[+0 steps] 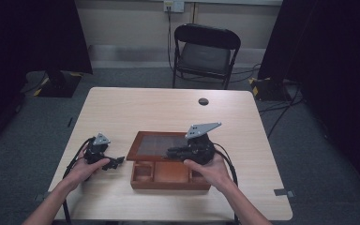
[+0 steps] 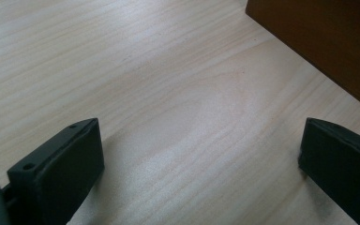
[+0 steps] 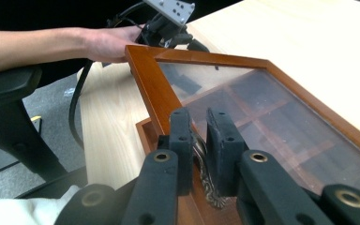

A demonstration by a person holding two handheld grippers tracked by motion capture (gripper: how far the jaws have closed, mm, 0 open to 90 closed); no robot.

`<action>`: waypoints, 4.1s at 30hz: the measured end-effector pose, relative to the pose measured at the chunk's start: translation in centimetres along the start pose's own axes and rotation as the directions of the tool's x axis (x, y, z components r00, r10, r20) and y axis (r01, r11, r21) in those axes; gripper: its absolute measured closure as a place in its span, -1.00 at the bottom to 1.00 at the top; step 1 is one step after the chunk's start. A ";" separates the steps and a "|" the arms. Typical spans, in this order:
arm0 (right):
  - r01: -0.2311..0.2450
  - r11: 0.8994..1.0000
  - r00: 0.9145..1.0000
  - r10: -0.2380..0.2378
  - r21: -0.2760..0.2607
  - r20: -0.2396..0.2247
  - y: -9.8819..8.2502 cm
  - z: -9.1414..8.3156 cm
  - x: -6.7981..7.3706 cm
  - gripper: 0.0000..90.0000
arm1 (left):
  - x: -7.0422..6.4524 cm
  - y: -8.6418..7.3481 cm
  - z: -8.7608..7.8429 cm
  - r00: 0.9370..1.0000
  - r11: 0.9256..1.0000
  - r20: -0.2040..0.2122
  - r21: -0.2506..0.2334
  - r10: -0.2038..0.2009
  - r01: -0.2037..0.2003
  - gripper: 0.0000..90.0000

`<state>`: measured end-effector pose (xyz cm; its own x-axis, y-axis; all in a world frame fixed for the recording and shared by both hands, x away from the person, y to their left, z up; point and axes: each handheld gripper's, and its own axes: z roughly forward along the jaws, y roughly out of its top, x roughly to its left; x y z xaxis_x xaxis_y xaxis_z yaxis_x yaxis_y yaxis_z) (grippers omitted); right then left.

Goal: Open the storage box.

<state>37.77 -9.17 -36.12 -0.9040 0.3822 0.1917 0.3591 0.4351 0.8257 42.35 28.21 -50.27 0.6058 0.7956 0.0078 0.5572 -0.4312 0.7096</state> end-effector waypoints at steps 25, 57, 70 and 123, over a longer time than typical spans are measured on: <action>0.008 1.000 1.000 -0.008 0.002 0.010 2.0 -0.6 -0.8 0.83 | 0.0 0.0 0.0 1.000 1.000 0.001 0.000 0.000 0.000 -1.00; 0.007 1.000 1.000 -0.007 -0.016 0.019 3.5 -1.1 -1.7 0.83 | 0.0 0.0 0.0 1.000 1.000 0.000 0.000 0.000 0.000 -1.00; 0.008 1.000 0.999 -0.007 -0.028 0.031 4.0 -1.2 -2.0 0.83 | 0.0 0.0 0.0 1.000 1.000 0.001 0.000 -0.001 0.001 -1.00; -0.008 0.998 0.997 0.013 -0.057 0.077 5.7 -1.6 -3.1 0.75 | 0.0 0.0 0.0 1.000 1.000 0.001 0.000 0.000 0.000 -1.00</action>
<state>42.30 -9.17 -31.13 -0.8790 0.4490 0.1609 0.3528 0.3851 0.8528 42.36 28.22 -50.27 0.6062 0.7953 0.0072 0.5575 -0.4314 0.7093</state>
